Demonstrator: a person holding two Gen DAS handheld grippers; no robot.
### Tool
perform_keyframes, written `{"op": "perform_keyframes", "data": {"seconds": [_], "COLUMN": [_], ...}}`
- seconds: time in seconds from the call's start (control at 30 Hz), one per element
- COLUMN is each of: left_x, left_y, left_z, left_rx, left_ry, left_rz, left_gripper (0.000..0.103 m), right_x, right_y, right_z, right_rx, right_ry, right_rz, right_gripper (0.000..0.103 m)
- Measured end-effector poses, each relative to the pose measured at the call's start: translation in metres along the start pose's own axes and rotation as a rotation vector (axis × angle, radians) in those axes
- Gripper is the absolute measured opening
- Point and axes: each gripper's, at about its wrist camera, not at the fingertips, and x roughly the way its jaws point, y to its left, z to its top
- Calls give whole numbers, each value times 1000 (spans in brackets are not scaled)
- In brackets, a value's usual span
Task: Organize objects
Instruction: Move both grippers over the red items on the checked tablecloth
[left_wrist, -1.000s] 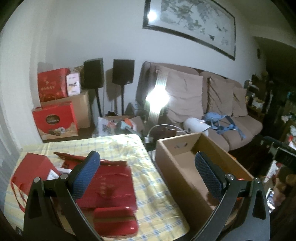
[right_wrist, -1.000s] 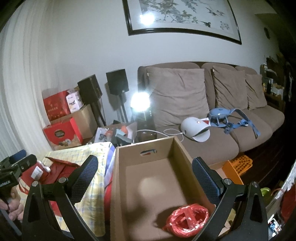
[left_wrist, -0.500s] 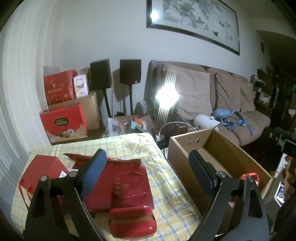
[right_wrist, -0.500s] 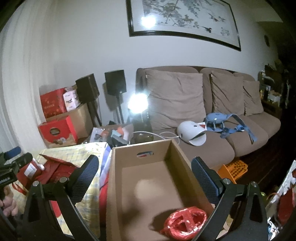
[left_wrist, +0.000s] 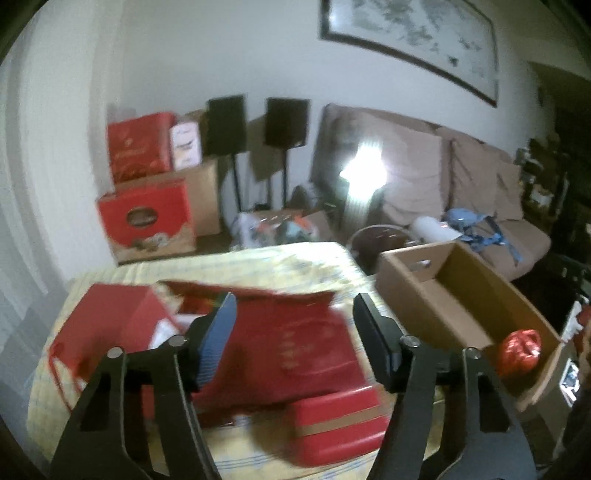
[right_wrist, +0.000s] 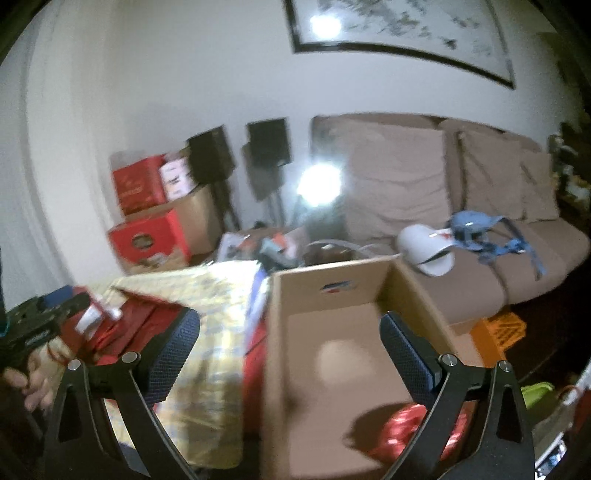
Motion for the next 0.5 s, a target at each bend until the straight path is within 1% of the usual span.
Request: {"op": "perform_keyframes", "data": {"seconds": [0.07,0.13,0.2,0.27,0.3,0.37,0.4,0.43,0.47,0.5], "left_x": [-1,-3,-5,-4,-4,-3,-1,0,0,-1], "left_y": [21,41,54,58,57,53,50,48,49,52], "left_z": [-4,-8,-15,-22,-28,-37,-42,-46,-49,-52], "left_rx": [-29,-69,-96,-93,-80,-37,2,50,73,79], "left_ry": [11,19,35,58,70,83,91,98,100,104], "left_rz": [15,7,-30,-82,-110,-124,-112,-86,-70,-60], "left_gripper": [56,52,52,52,53,56,56,56,57,61], "right_x": [10,22,32,38,42,45,45,45,43,41], "right_y": [11,23,40,54,64,73,78,80,83,86], "right_z": [-7,-15,-25,-33,-39,-47,-54,-58,-63,-67], "right_rx": [-4,1,-7,-18,-20,0,29,48,62,70], "right_ry": [33,76,112,142,160,183,194,198,203,207], "right_rz": [48,116,175,204,220,274,324,350,368,380], "right_gripper": [99,99,99,99,99,99,99,99,99,99]}}
